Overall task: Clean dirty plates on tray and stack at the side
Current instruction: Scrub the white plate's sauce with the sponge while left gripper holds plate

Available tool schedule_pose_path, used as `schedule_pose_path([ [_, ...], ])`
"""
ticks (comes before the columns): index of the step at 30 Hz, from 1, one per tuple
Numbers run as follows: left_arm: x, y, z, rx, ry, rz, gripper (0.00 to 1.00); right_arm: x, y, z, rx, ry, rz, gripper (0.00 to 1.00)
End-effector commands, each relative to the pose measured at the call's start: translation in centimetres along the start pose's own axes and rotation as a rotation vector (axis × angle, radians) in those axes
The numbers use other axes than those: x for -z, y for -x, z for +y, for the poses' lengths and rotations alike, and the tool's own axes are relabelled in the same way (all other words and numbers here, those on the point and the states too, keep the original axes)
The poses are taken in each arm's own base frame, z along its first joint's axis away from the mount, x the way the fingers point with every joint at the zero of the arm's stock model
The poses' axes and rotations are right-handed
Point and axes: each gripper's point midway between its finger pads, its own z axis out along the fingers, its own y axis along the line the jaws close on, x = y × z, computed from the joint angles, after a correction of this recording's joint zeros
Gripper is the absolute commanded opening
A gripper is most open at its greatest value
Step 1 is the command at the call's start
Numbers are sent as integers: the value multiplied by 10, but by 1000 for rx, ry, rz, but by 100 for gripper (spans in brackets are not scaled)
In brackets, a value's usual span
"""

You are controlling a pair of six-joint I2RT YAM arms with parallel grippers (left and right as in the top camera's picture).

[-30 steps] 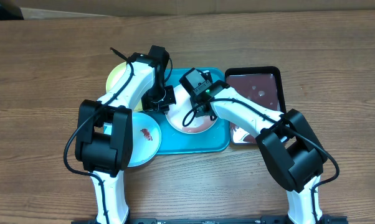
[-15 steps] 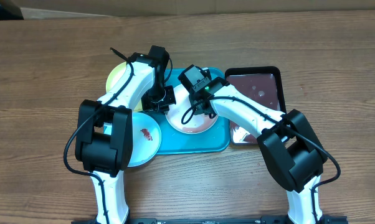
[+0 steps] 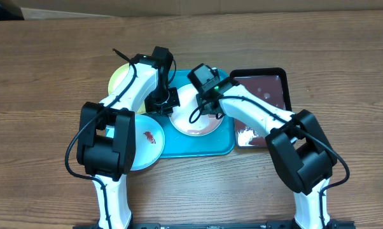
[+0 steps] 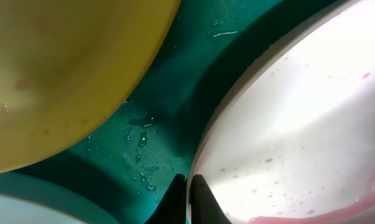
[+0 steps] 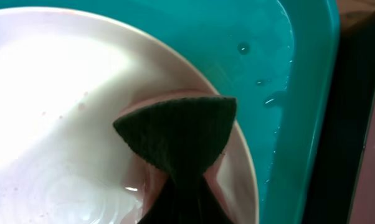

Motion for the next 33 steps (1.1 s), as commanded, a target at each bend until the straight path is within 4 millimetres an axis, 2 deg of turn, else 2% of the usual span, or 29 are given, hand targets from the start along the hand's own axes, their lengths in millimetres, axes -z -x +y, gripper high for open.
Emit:
schedule_pose_path([
  [1, 1, 5, 2, 9, 22, -16, 4, -14, -7, -10, -60, 85, 70, 4],
  [5, 1, 6, 2, 8, 19, -22, 4, -20, -13, -3, -87, 177, 125, 4],
  [11, 1, 6, 2, 0, 18, -22, 4, -33, -29, 6, -90, 209, 190, 4],
  [21, 1, 6, 2, -18, 18, -21, 4, -38, -50, 34, -137, 369, 304, 4],
  [24, 1, 6, 1, -18, 18, -22, 4, -35, -50, 40, -135, 411, 314, 4],
  [28, 1, 6, 1, -18, 18, -22, 4, -24, -52, 59, -133, 535, 343, 4],
  [33, 1, 6, 2, -18, 18, -21, 4, 6, -40, 86, -86, 816, 342, 4],
])
